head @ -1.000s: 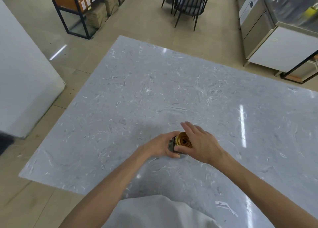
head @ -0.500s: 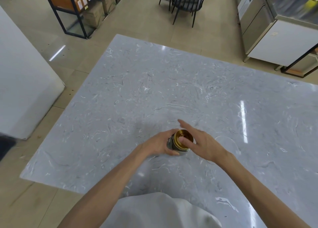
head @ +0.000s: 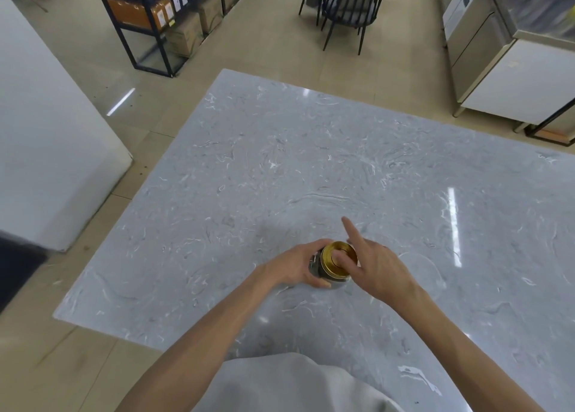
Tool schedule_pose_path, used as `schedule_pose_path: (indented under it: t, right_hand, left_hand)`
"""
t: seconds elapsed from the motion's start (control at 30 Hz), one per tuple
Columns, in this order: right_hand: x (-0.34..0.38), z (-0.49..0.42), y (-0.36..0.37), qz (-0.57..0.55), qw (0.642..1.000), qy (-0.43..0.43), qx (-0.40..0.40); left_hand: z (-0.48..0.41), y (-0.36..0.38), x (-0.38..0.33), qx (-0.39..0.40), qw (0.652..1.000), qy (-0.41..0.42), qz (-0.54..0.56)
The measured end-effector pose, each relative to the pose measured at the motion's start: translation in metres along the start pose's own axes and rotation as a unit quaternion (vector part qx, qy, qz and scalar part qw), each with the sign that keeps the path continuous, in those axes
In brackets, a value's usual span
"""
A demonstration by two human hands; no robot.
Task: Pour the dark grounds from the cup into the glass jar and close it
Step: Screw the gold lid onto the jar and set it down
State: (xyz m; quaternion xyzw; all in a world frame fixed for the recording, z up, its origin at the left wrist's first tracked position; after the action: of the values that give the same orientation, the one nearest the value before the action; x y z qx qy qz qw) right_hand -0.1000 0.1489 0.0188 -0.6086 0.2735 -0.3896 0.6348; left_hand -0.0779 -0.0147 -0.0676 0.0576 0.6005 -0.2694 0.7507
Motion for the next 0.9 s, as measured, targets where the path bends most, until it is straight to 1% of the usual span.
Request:
schedule_pose_path:
  t: [0.03,0.1,0.13,0.17,0.2,0.27,0.3,0.33,0.4,0.43,0.5,0.63,0.67,0.73,0.77,0.8,0.83,0.87,0.9]
  right_hand:
    - [0.003,-0.001,0.0,-0.024,0.999,-0.039,-0.001]
    - [0.013,-0.001,0.004,-0.032,0.984,-0.173,-0.002]
    - [0.018,-0.002,0.008,-0.017,0.972,-0.236,-0.018]
    - [0.019,-0.005,0.013,-0.005,0.96,-0.278,-0.044]
    - [0.02,-0.008,0.017,0.0,0.952,-0.297,-0.075]
    - [0.021,-0.014,0.025,-0.017,0.945,-0.294,-0.14]
    - [0.021,-0.016,0.029,-0.037,0.944,-0.277,-0.174]
    - [0.022,-0.016,0.033,-0.059,0.942,-0.255,-0.208]
    - [0.025,-0.014,0.041,-0.092,0.941,-0.194,-0.263]
    - [0.027,-0.013,0.045,-0.099,0.941,-0.161,-0.281]
    - [0.03,-0.012,0.05,-0.098,0.942,-0.102,-0.305]
    - [0.037,-0.008,0.045,-0.065,0.939,-0.038,-0.334]
    - [0.039,-0.007,0.044,-0.058,0.941,-0.022,-0.333]
    - [0.045,-0.005,0.043,-0.058,0.948,0.006,-0.313]
    - [0.045,-0.005,0.041,-0.058,0.952,0.002,-0.301]
    - [0.044,-0.005,0.038,-0.055,0.958,-0.024,-0.282]
    - [0.041,-0.005,0.036,-0.045,0.963,-0.077,-0.254]
    - [0.038,-0.003,0.035,-0.031,0.964,-0.154,-0.216]
    - [0.034,-0.003,0.032,-0.014,0.955,-0.233,-0.181]
  left_hand:
    - [0.0,0.0,0.001,0.004,1.0,-0.002,0.004]
    - [-0.003,-0.001,0.001,0.017,1.0,-0.009,-0.005]
    - [-0.005,-0.003,0.0,0.031,0.999,-0.01,-0.019]
    - [-0.008,-0.005,-0.001,0.051,0.998,-0.009,-0.031]
    - [-0.011,-0.008,-0.003,0.075,0.997,-0.005,-0.037]
    - [-0.016,-0.009,-0.007,0.101,0.994,0.008,-0.038]
    - [-0.017,-0.008,-0.008,0.09,0.995,0.014,-0.04]
    - [-0.016,-0.004,-0.007,0.06,0.997,0.019,-0.037]
    - [-0.009,0.007,-0.001,-0.026,0.999,0.029,-0.032]
    - [-0.007,0.013,0.003,-0.065,0.996,0.038,-0.039]
    - [-0.007,0.02,0.007,-0.111,0.99,0.043,-0.071]
    - [-0.008,0.027,0.007,-0.197,0.972,0.057,-0.114]
    - [-0.009,0.029,0.008,-0.204,0.969,0.061,-0.123]
    - [-0.011,0.031,0.01,-0.174,0.972,0.069,-0.142]
    - [-0.013,0.027,0.009,-0.144,0.975,0.078,-0.149]
    - [-0.015,0.02,0.009,-0.106,0.978,0.088,-0.156]
    - [-0.016,0.013,0.007,-0.063,0.98,0.095,-0.163]
    - [-0.018,0.006,0.006,-0.02,0.981,0.098,-0.169]
    - [-0.02,-0.001,0.003,0.021,0.979,0.095,-0.178]
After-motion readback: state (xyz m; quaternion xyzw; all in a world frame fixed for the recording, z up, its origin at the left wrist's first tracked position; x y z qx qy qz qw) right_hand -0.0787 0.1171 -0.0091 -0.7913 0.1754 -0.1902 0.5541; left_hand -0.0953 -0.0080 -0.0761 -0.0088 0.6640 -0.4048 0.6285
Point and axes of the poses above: each hand's wrist, its own z-axis away from the middle knuckle, its own y-axis out of the palm, x = y × z, the point moved 4 cm from there along -z, towards the middle knuckle, and after that the axes turned 9 degrees about z, right-handed, at the moved point
